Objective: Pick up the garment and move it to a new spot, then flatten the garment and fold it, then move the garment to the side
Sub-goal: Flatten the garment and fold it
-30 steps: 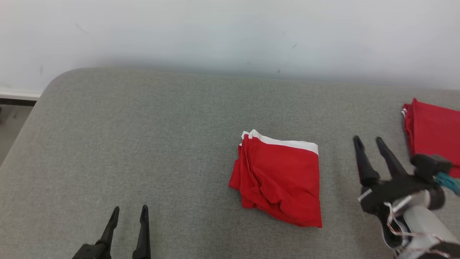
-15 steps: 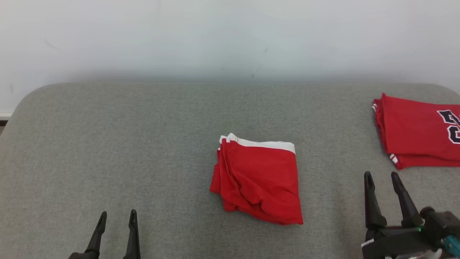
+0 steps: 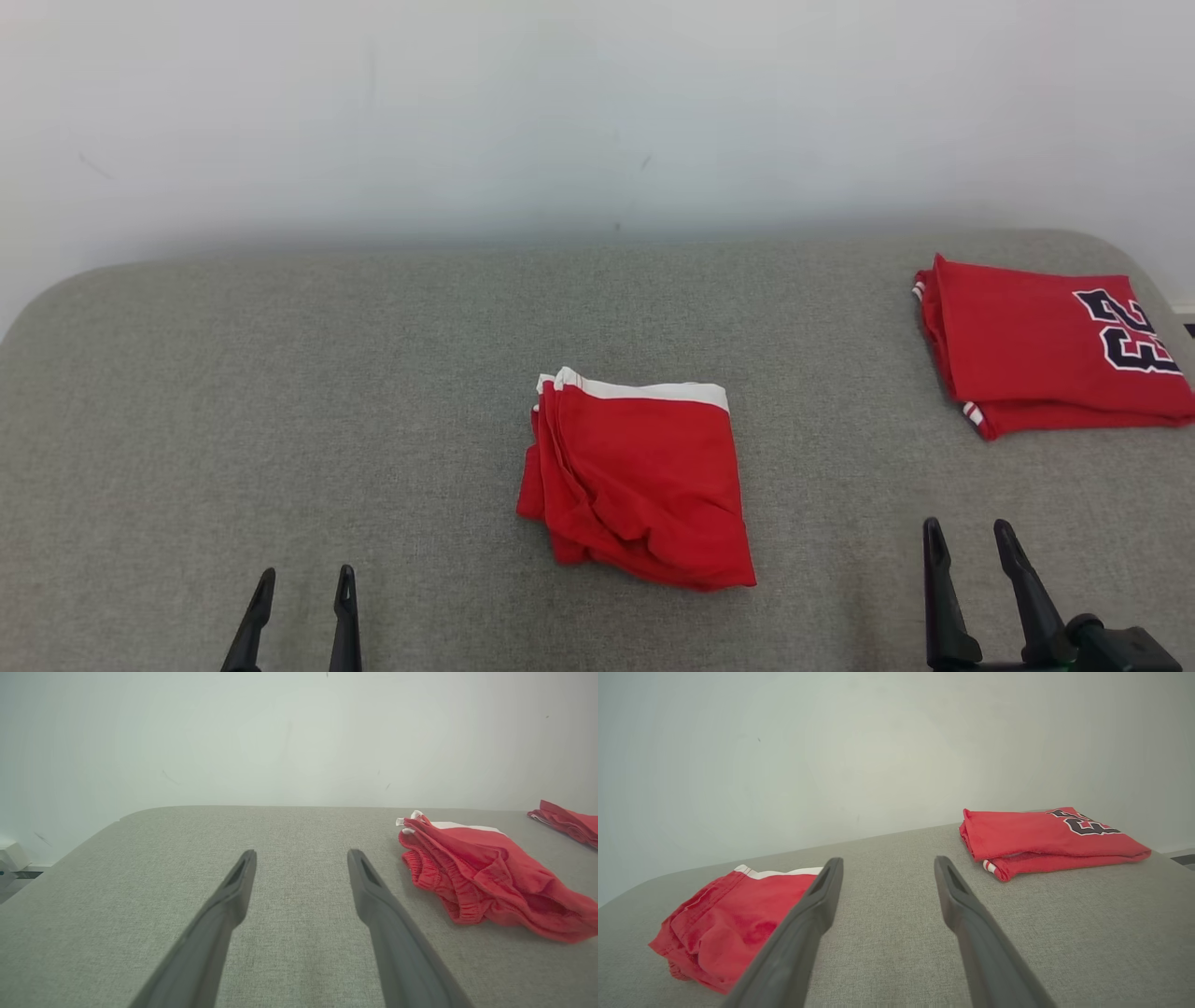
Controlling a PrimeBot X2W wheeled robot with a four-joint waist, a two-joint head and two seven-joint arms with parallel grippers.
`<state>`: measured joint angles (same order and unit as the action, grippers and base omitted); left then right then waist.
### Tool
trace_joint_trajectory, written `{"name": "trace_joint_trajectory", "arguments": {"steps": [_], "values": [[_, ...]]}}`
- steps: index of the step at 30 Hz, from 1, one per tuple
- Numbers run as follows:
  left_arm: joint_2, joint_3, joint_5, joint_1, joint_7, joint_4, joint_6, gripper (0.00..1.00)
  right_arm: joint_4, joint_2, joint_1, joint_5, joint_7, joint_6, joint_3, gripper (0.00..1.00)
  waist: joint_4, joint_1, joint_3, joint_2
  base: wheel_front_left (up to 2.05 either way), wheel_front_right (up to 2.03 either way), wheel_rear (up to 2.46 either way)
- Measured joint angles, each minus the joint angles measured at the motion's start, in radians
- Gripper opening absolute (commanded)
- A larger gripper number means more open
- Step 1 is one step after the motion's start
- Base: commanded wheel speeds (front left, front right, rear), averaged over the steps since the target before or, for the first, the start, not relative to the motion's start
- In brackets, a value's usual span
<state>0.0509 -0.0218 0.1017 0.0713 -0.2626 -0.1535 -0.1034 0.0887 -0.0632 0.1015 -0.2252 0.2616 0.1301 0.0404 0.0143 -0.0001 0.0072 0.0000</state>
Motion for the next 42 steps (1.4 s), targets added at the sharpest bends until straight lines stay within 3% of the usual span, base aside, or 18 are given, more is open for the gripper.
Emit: {"name": "trace_joint_trajectory", "arguments": {"steps": [10, 42], "values": [[0.0, -0.01, -0.04, 0.025, 0.0, 0.034, 0.007, 1.0, 0.027, 0.008, 0.001, 0.0, 0.0, 0.0, 0.011, 1.0, -0.004, 0.0001, -0.009, 0.0, 0.0, 0.0, 0.0], [0.0, -0.014, -0.012, 0.048, 0.0, 0.038, -0.002, 1.0, 0.046, 0.012, 0.001, -0.001, 0.0, 0.0, -0.032, 1.0, 0.014, 0.0001, -0.005, 0.0, 0.0, 0.0, 0.0]]}}
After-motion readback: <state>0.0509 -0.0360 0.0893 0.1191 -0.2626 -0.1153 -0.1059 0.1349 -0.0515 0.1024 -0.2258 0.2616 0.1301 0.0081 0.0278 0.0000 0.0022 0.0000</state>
